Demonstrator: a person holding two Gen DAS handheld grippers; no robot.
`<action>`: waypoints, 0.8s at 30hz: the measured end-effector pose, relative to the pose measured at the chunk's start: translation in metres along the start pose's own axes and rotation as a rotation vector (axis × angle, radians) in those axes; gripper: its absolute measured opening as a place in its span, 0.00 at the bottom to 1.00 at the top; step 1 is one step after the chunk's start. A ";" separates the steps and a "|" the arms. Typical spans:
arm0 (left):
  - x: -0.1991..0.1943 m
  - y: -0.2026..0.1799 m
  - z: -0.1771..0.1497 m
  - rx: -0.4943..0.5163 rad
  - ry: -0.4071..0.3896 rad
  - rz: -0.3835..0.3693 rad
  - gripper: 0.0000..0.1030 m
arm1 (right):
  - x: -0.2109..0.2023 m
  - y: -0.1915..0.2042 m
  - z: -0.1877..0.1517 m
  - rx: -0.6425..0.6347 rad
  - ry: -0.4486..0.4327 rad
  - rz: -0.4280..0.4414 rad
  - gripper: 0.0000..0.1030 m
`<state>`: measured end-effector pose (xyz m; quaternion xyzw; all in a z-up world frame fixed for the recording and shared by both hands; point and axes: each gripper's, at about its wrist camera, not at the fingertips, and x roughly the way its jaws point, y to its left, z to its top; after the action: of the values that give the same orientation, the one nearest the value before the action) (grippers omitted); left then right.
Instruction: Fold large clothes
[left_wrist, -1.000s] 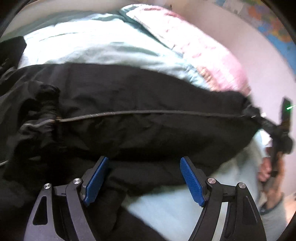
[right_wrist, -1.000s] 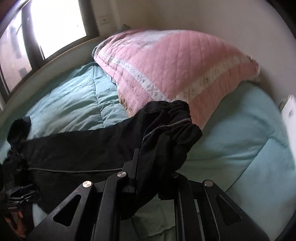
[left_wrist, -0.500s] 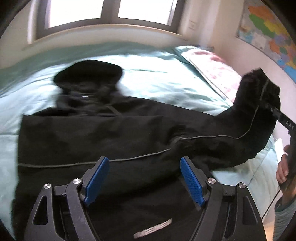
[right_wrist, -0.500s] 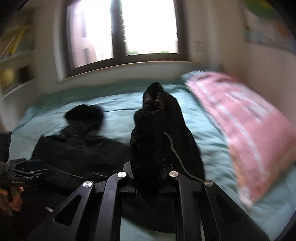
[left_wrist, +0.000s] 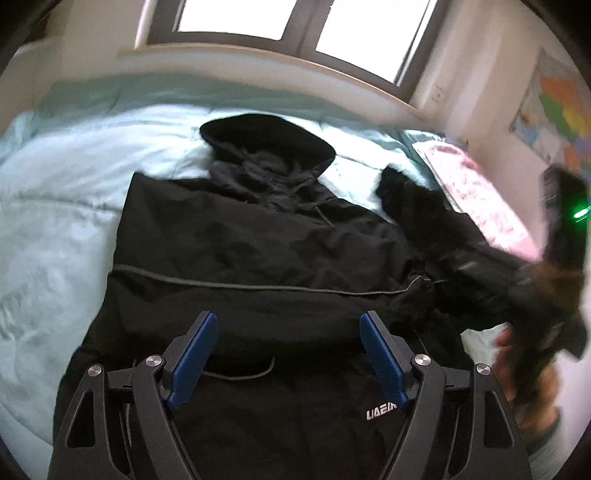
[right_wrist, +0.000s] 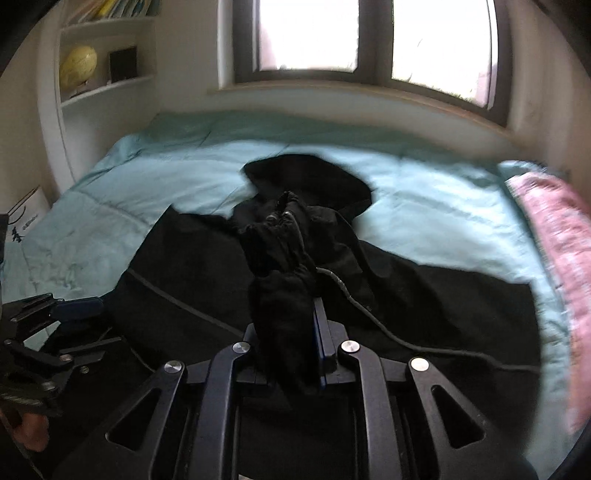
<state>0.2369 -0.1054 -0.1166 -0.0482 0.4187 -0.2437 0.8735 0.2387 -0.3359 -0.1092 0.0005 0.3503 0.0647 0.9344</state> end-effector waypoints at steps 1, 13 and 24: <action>0.001 0.005 -0.001 -0.008 0.004 0.002 0.78 | 0.015 0.010 -0.002 -0.003 0.033 0.016 0.20; 0.018 0.045 -0.003 -0.036 0.079 -0.025 0.78 | 0.112 0.038 -0.038 0.038 0.246 0.077 0.38; 0.086 0.026 0.020 -0.147 0.214 -0.268 0.78 | -0.015 -0.026 -0.043 0.167 0.072 0.148 0.68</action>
<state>0.3080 -0.1248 -0.1723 -0.1409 0.5158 -0.3305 0.7777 0.2024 -0.3658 -0.1333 0.1018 0.3869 0.1040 0.9106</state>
